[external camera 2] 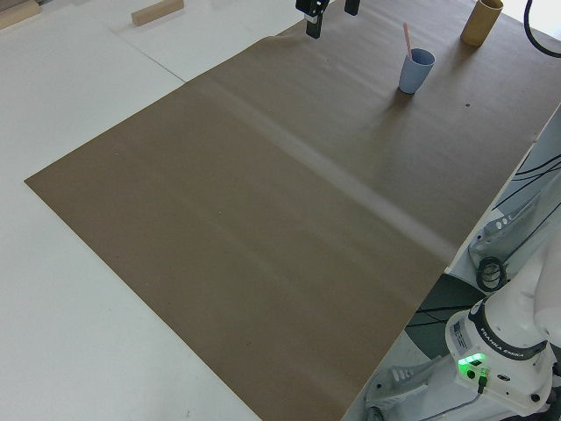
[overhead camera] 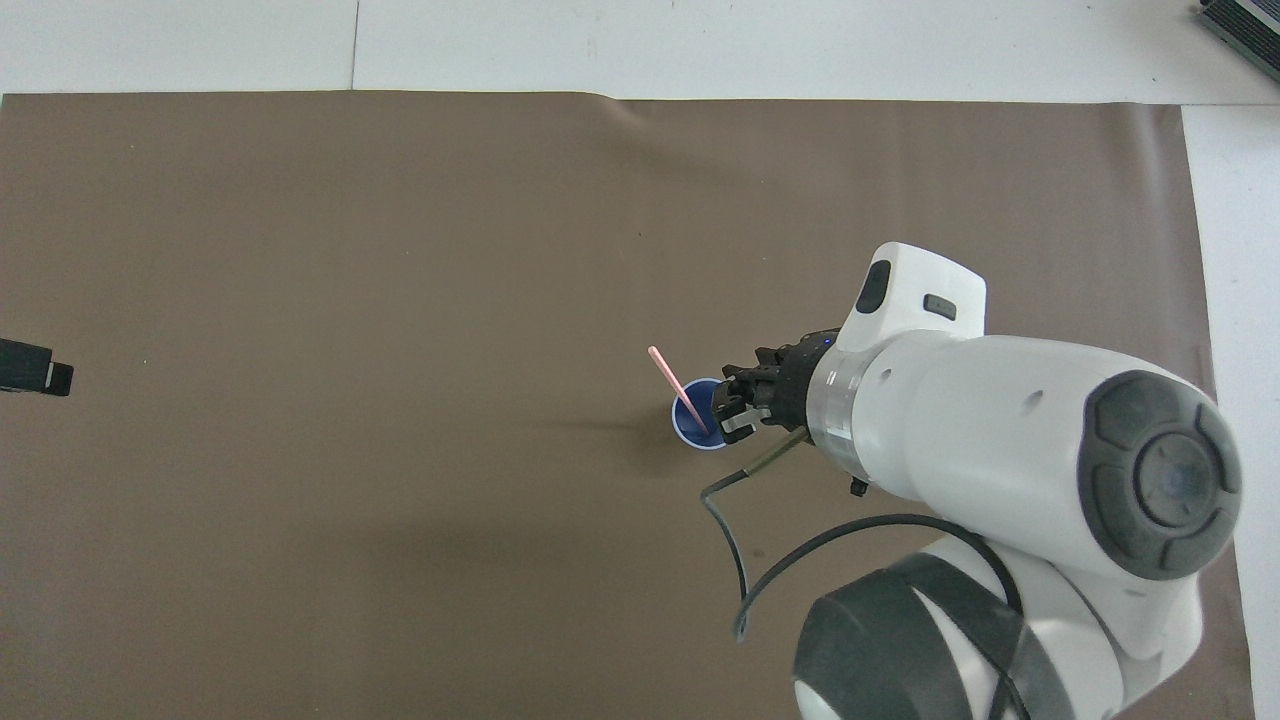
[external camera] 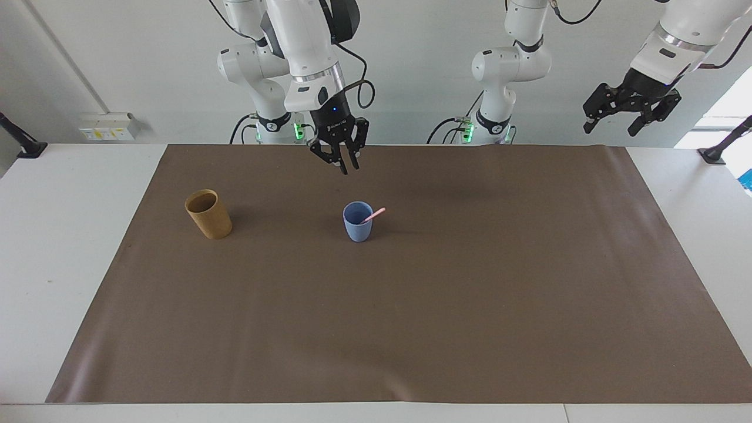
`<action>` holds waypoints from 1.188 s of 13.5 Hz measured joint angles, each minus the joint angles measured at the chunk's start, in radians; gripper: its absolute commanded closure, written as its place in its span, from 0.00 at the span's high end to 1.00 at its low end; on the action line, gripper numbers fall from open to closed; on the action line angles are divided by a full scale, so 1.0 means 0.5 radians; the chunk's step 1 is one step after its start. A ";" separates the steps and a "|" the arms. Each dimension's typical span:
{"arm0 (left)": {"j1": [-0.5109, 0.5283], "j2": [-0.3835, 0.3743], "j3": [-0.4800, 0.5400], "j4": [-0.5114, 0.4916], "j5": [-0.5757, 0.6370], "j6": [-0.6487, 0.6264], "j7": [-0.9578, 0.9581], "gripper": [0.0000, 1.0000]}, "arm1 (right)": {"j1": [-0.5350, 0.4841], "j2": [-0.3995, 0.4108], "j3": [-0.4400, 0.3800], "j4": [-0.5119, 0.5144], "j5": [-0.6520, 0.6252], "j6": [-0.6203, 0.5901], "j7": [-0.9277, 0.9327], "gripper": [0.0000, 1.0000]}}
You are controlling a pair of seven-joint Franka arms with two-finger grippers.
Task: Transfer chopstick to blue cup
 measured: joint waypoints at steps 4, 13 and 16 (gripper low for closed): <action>0.000 0.000 0.000 0.000 0.000 0.000 0.000 1.00 | -0.078 -0.021 -0.028 0.025 0.000 0.001 0.000 1.00; 0.000 0.000 0.000 0.000 0.000 0.000 0.000 1.00 | -0.619 0.018 -0.046 0.176 0.001 -0.214 0.000 1.00; 0.000 -0.001 0.000 0.000 0.000 0.000 0.000 1.00 | -0.715 0.110 -0.049 0.369 0.001 -0.380 0.005 1.00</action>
